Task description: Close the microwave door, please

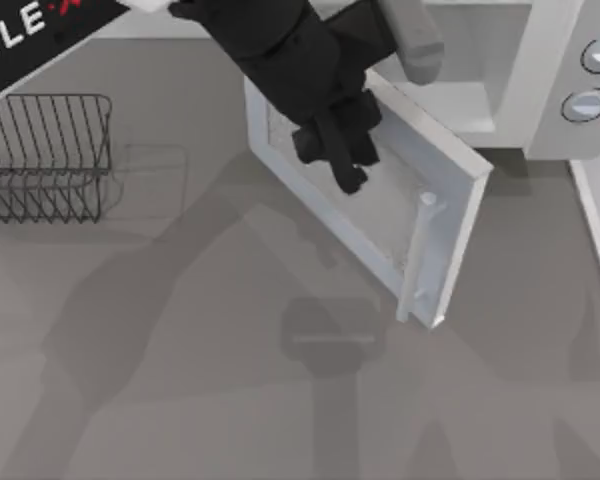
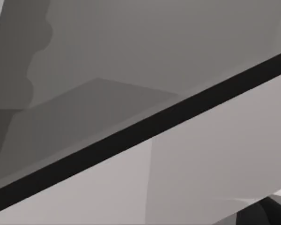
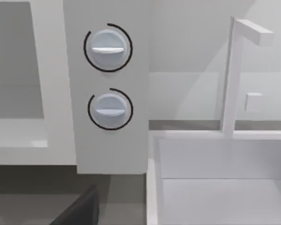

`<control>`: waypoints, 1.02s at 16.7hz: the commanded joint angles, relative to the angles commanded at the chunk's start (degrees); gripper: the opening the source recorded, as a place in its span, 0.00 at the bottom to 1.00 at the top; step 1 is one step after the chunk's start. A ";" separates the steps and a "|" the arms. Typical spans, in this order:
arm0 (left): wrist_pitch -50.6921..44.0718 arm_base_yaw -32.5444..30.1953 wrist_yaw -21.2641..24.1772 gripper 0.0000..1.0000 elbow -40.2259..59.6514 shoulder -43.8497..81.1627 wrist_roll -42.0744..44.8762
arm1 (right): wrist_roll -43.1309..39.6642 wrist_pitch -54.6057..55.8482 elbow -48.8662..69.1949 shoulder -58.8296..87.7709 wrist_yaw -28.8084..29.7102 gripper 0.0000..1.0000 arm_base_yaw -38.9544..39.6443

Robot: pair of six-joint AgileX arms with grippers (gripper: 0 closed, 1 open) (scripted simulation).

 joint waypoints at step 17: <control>-0.05 -1.70 -1.09 0.00 4.07 2.47 -1.87 | 0.00 0.00 0.00 0.00 0.00 1.00 0.00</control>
